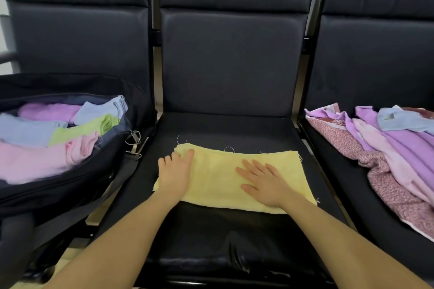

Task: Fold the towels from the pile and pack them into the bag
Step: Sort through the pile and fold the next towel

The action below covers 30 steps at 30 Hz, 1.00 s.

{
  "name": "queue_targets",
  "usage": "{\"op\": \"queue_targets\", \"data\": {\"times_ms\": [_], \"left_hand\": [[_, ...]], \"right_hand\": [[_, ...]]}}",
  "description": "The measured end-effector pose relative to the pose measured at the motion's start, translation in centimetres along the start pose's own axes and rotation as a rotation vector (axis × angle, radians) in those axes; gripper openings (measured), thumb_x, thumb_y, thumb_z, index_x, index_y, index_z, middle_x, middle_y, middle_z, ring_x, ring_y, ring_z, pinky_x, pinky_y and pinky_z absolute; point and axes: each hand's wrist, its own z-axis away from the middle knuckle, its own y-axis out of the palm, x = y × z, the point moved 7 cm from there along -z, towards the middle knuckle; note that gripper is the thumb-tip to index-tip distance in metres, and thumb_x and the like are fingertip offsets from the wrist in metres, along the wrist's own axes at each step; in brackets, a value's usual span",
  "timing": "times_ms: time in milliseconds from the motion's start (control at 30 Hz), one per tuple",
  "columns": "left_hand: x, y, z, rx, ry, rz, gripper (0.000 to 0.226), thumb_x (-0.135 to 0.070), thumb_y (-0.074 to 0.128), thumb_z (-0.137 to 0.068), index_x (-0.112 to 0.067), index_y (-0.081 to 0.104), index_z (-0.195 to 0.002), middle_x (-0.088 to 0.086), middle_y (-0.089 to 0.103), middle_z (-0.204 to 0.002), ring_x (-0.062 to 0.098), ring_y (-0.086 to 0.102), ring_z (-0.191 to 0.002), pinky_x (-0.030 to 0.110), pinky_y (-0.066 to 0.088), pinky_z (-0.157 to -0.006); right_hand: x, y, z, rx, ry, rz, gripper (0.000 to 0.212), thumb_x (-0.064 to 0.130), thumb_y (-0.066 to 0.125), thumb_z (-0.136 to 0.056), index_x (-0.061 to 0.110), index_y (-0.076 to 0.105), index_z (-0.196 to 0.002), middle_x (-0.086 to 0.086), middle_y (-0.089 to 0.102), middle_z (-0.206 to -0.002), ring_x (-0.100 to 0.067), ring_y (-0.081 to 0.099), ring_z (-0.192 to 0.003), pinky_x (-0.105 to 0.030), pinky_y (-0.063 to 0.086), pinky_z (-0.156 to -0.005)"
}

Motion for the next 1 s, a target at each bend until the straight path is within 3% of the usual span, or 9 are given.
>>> {"op": "queue_targets", "data": {"times_ms": [133, 233, 400, 533, 633, 733, 833, 933, 1000], "left_hand": [[1.1, -3.8, -0.4, -0.366, 0.107, 0.099, 0.055, 0.007, 0.071, -0.063, -0.012, 0.064, -0.115, 0.011, 0.055, -0.075, 0.019, 0.035, -0.050, 0.030, 0.035, -0.056], [1.6, -6.0, 0.0, -0.599, 0.206, 0.086, 0.039, 0.007, 0.054, -0.065, -0.010, 0.073, -0.095, 0.006, 0.048, -0.058, 0.020, 0.027, -0.043, 0.026, 0.025, -0.053], [-1.1, -8.4, 0.8, -0.590, 0.355, 0.166, 0.043, 0.007, 0.078, -0.054, -0.009, 0.071, -0.093, 0.002, 0.051, -0.055, 0.022, 0.049, -0.045, 0.028, 0.037, -0.051], [-5.3, -9.1, 0.9, -0.557, 0.333, 0.211, 0.040, 0.000, 0.086, -0.046, -0.011, 0.068, -0.080, -0.002, 0.052, -0.054, 0.017, 0.048, -0.043, 0.025, 0.036, -0.050], [-9.1, -9.0, 0.5, -0.437, 0.262, 0.300, 0.037, -0.009, 0.089, -0.044, -0.015, 0.062, -0.070, -0.004, 0.053, -0.053, 0.015, 0.050, -0.043, 0.022, 0.032, -0.050], [-12.2, -8.4, 1.1, -0.234, 0.227, 0.471, 0.036, -0.028, 0.072, -0.081, -0.016, 0.061, -0.113, 0.002, 0.069, -0.093, 0.017, 0.065, -0.083, 0.026, 0.045, -0.071], [-13.7, -5.9, 1.5, 0.106, 0.259, 0.739, 0.044, -0.039, 0.043, -0.099, -0.017, 0.045, -0.138, 0.003, 0.054, -0.134, 0.021, 0.052, -0.120, 0.035, 0.045, -0.096], [-10.8, -4.4, 1.0, 0.012, 0.242, 0.567, 0.037, -0.027, 0.034, -0.102, -0.017, 0.045, -0.136, 0.003, 0.047, -0.141, 0.022, 0.047, -0.125, 0.035, 0.039, -0.101], [-9.2, -1.5, 1.3, 0.135, 0.308, 0.332, 0.044, -0.028, 0.029, -0.103, -0.021, 0.031, -0.146, 0.002, 0.026, -0.155, 0.022, 0.026, -0.141, 0.037, 0.024, -0.112]], "right_hand": [[2.0, 0.8, -1.3, 0.036, -0.003, -0.012, 0.055, 0.052, 0.015, -0.101, 0.040, -0.004, -0.151, 0.010, -0.016, -0.159, -0.014, -0.015, -0.147, -0.039, -0.010, -0.117], [5.4, 1.4, -2.9, 0.052, -0.007, -0.154, 0.055, 0.051, 0.016, -0.102, 0.039, -0.003, -0.152, 0.010, -0.017, -0.159, -0.015, -0.016, -0.146, -0.040, -0.011, -0.117], [7.5, 0.3, -3.4, -0.049, -0.001, -0.480, 0.052, 0.040, 0.036, -0.101, 0.032, 0.023, -0.151, 0.009, 0.008, -0.161, -0.015, 0.002, -0.148, -0.038, -0.003, -0.118], [2.4, -1.8, -0.8, -0.277, 0.246, -0.574, 0.038, 0.029, 0.039, -0.101, 0.025, 0.046, -0.138, 0.003, 0.042, -0.145, -0.021, 0.033, -0.134, -0.037, 0.016, -0.110], [-1.3, -2.9, 1.8, -0.429, 0.403, -0.784, 0.035, 0.029, 0.031, -0.104, 0.025, 0.048, -0.135, 0.002, 0.055, -0.130, -0.020, 0.043, -0.126, -0.032, 0.017, -0.102], [-3.6, -3.5, 3.7, -0.532, 0.484, -0.883, 0.036, 0.029, 0.029, -0.104, 0.024, 0.046, -0.136, 0.002, 0.058, -0.126, -0.018, 0.045, -0.124, -0.032, 0.014, -0.105], [-4.4, -3.7, 4.4, -0.603, 0.506, -0.807, 0.035, 0.026, 0.034, -0.103, 0.023, 0.048, -0.134, 0.000, 0.057, -0.127, -0.019, 0.045, -0.124, -0.035, 0.018, -0.104], [-3.1, -4.4, 4.2, -0.635, 0.345, -0.601, 0.034, 0.020, 0.043, -0.099, 0.022, 0.051, -0.133, 0.003, 0.052, -0.130, -0.017, 0.044, -0.122, -0.032, 0.021, -0.100], [-1.1, -4.7, 3.7, -0.588, 0.143, -0.482, 0.035, 0.019, 0.044, -0.099, 0.022, 0.051, -0.133, 0.005, 0.052, -0.131, -0.015, 0.044, -0.123, -0.028, 0.023, -0.098]]}}
